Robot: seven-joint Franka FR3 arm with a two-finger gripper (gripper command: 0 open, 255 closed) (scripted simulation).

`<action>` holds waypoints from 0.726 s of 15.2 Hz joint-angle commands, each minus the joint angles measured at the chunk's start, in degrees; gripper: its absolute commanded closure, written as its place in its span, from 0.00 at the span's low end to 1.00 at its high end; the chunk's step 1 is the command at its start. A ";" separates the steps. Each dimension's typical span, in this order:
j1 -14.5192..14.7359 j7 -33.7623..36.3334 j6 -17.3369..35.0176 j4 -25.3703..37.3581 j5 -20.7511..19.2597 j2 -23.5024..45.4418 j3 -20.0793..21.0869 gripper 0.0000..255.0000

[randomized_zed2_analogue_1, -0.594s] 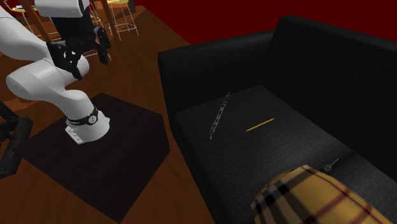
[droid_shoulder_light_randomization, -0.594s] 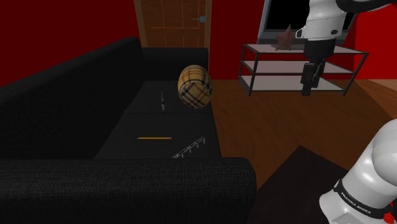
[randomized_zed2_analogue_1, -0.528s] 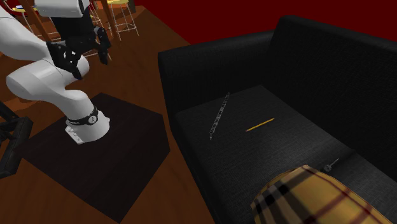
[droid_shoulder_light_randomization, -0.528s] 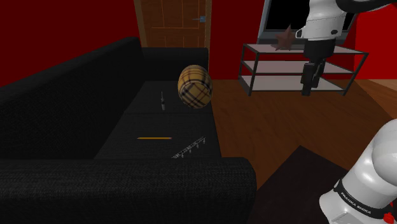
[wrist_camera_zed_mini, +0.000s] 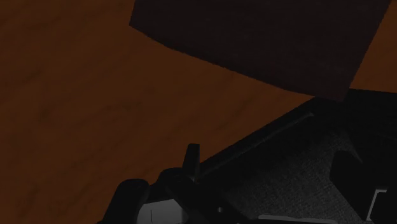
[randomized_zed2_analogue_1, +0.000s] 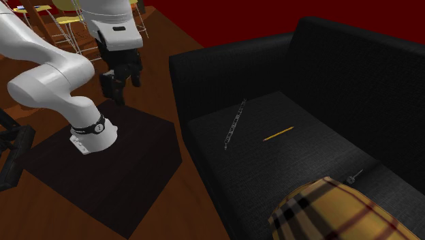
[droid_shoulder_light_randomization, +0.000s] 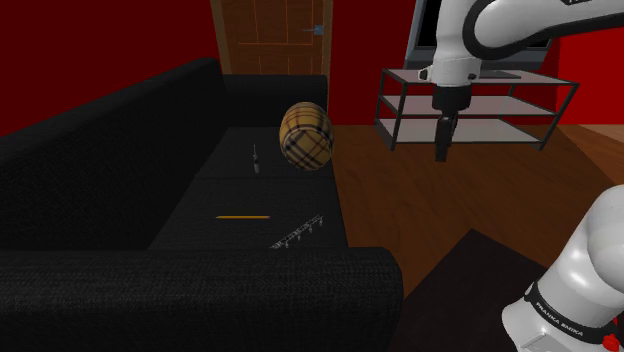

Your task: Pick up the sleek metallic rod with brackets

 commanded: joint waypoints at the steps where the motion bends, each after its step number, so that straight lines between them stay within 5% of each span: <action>1: 1.26 -2.65 3.51 0.86 -0.15 3.86 0.08 0.00; 11: 6.32 -15.16 17.92 7.67 -0.75 22.98 1.45 0.00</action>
